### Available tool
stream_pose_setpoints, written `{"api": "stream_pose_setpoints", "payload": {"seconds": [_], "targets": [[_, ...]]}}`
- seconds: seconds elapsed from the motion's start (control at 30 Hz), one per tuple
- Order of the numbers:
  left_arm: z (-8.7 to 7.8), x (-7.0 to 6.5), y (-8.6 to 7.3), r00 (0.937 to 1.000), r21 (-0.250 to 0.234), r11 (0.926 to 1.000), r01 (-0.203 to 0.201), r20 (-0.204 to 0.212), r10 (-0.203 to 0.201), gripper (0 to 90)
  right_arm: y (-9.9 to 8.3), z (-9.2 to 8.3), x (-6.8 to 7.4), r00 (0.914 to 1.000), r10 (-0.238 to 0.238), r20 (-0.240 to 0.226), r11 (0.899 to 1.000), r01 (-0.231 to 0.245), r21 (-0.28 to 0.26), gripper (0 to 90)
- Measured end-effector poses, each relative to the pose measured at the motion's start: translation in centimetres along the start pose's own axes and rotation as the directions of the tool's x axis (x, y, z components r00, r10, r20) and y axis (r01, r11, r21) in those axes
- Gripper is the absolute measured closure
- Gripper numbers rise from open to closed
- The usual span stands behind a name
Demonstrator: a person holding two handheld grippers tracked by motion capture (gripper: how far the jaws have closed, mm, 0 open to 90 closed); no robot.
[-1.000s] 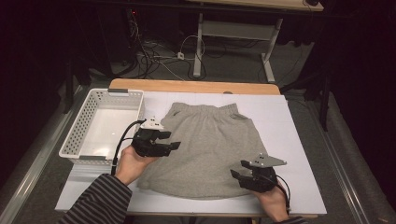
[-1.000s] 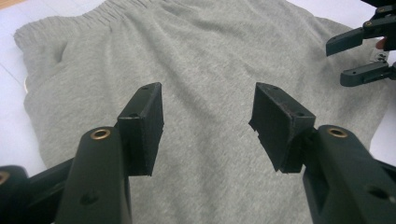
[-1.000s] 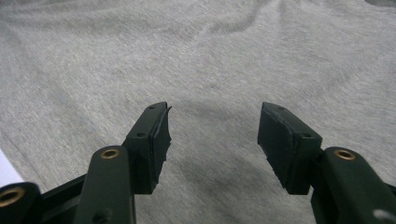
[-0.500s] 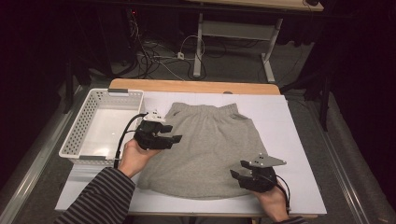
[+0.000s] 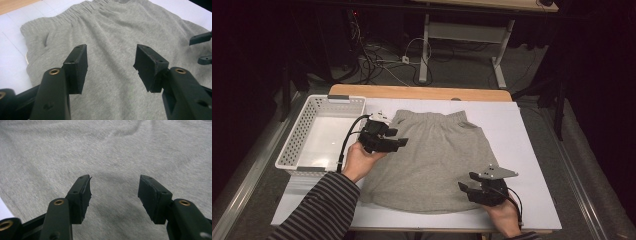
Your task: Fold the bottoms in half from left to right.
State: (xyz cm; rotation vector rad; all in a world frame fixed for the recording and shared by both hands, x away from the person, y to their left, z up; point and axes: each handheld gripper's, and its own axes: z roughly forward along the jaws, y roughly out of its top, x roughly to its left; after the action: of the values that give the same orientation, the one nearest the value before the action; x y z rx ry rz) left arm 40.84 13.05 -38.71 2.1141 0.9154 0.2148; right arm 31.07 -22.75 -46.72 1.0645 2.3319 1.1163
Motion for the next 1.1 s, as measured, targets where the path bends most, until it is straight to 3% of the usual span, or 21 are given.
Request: {"api": "stream_pose_setpoints", "payload": {"seconds": [0.57,1.1], "targets": [[1.5,2.9,2.1,0.9961,0.039,0.9961,0.08,-0.041,-0.078,39.0,0.0,0.1,0.0,1.0,-0.004,-0.007,1.0,0.004,0.004,44.4],[4.5,6.4,4.3,0.9853,0.103,0.9836,0.148,-0.102,-0.137,32.2,0.0,0.1,0.0,0.9999,-0.001,-0.015,1.0,0.001,0.007,44.4]]}}
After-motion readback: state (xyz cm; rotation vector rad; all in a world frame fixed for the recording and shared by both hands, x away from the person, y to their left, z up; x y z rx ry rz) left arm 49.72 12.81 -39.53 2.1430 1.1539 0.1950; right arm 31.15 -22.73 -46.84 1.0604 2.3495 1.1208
